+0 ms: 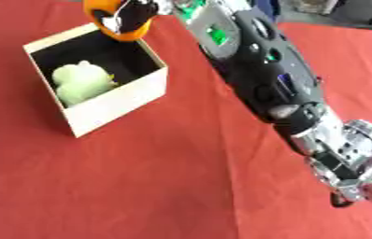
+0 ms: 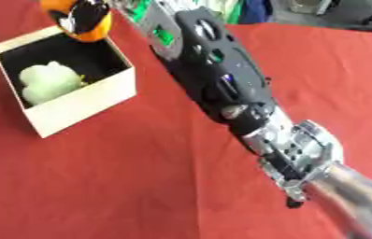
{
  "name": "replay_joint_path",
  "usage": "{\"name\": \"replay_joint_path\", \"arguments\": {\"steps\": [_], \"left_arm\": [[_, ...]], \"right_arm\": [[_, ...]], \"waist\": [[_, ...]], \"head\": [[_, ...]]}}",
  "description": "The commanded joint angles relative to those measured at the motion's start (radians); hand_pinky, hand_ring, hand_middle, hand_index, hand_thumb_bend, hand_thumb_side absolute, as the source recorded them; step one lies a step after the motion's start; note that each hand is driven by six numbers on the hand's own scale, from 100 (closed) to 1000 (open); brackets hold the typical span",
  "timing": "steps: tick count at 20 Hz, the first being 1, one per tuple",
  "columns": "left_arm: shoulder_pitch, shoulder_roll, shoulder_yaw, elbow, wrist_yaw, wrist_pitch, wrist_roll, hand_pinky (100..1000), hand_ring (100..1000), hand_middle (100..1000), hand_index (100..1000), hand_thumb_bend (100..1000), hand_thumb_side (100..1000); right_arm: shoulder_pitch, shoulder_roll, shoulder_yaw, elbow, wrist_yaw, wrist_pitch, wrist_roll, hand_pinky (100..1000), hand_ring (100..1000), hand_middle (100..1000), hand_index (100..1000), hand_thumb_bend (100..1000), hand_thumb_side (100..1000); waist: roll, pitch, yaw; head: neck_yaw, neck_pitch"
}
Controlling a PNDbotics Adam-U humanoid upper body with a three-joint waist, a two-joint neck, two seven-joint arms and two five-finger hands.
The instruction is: Pick up objects on the table and place them in the box.
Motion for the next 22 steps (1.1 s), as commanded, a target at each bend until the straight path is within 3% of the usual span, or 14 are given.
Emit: {"name": "replay_joint_path", "arguments": {"steps": [1, 10, 17, 19, 22], "left_arm": [[-0.013, 0.002, -0.003, -0.018, 0.010, -0.002, -0.007, 699, 800, 802, 806, 108, 747], [-0.033, -0.002, -0.011, -0.018, 0.021, -0.006, -0.013, 699, 801, 803, 806, 107, 742], [-0.042, -0.001, -0.012, -0.018, 0.025, -0.010, -0.016, 699, 801, 803, 806, 105, 743], [-0.042, -0.001, -0.012, -0.018, 0.024, -0.010, -0.017, 699, 801, 803, 805, 105, 743], [-0.040, -0.001, -0.012, -0.018, 0.021, -0.010, -0.017, 699, 801, 802, 805, 103, 744]], "right_arm": [[-0.027, 0.040, -0.024, 0.047, 0.023, 0.000, -0.038, 668, 550, 115, 498, 100, 100], [-0.012, 0.145, -0.058, 0.219, 0.077, -0.022, -0.147, 666, 553, 121, 512, 100, 100], [0.002, 0.168, -0.096, 0.340, 0.116, -0.063, -0.251, 673, 574, 136, 535, 100, 100], [0.004, 0.168, -0.098, 0.356, 0.118, -0.077, -0.256, 682, 597, 170, 583, 100, 100], [0.004, 0.163, -0.094, 0.360, 0.133, -0.096, -0.232, 710, 658, 338, 748, 100, 100]], "waist": [[0.007, -0.016, 0.008], [0.005, -0.006, 0.032], [0.005, 0.001, 0.039], [0.005, 0.003, 0.037], [0.007, 0.004, 0.035]], "head": [[-0.015, -0.005], [-0.041, -0.007], [-0.044, -0.012], [-0.043, -0.012], [-0.040, -0.012]]}}
